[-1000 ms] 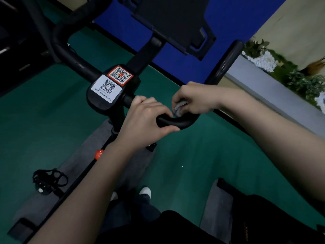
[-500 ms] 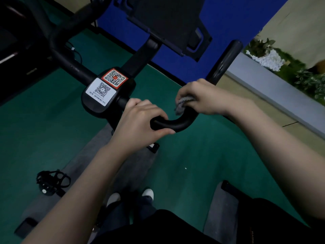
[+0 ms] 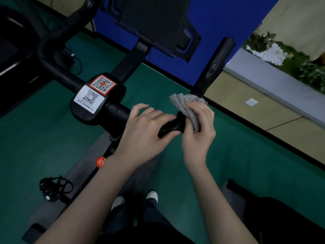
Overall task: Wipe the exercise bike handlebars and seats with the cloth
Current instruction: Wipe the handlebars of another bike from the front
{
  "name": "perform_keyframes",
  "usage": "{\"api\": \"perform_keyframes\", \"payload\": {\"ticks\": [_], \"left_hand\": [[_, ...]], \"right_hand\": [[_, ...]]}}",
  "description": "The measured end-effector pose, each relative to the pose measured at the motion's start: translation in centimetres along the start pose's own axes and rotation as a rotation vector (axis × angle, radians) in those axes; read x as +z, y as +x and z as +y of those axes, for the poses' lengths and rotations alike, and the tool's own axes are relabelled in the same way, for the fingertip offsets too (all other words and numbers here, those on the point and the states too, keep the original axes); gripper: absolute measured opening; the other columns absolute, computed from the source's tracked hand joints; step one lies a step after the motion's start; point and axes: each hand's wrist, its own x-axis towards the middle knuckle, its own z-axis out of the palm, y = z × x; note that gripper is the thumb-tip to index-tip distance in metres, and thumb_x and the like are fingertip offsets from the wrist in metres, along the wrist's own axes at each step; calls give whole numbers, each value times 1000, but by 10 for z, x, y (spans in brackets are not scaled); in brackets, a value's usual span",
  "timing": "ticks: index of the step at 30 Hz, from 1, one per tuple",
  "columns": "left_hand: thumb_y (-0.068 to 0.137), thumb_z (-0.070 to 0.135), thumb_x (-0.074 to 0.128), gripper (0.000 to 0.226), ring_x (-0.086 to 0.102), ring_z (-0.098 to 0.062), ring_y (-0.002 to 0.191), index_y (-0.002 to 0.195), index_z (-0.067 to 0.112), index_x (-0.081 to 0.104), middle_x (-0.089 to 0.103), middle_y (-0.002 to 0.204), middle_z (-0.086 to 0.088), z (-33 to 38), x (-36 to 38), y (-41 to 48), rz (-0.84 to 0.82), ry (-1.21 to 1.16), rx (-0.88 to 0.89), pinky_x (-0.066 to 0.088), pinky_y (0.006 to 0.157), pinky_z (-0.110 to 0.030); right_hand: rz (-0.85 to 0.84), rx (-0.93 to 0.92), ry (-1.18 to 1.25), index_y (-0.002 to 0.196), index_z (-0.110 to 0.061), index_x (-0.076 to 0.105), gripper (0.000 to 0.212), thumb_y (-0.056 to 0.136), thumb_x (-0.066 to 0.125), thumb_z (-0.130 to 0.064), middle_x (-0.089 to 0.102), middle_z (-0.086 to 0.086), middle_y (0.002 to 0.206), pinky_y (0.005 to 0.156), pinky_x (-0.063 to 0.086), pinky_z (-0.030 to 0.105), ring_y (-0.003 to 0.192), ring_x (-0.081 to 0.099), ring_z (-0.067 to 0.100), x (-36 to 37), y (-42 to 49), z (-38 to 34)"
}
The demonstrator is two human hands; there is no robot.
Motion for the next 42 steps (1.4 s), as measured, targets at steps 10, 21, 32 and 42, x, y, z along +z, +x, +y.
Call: {"api": "perform_keyframes", "payload": {"ticks": [10,21,32,42], "left_hand": [[82,46,61,32,62,-15,84,105,26,70,69,90,10,1,2,1,-23,12,-25,31,83,-29],[82,48,63,33,63,-13,84,105,26,71,69,91,12,2,4,0,12,23,-32,25,80,-22],[80,49,63,34,62,-12,85,104,27,71,69,91,13,5,4,1,17,8,-54,35,80,-33],[83,52,62,44,63,-18,78,115,22,66,65,84,7,27,16,14,65,25,-127,43,86,-34]], "right_hand": [[224,223,182,106,-4,65,33,84,51,17,62,-1,110,101,44,40,113,57,26,11,-11,-5],[406,694,463,113,-6,67,25,91,57,-3,70,7,110,98,50,41,108,65,21,16,-25,-7],[259,950,671,102,-4,68,19,96,50,-1,70,9,95,93,49,42,92,64,19,5,-30,-9],[25,1257,948,103,-2,65,20,98,46,-4,69,15,95,85,54,36,86,66,24,-8,-10,0]]}}
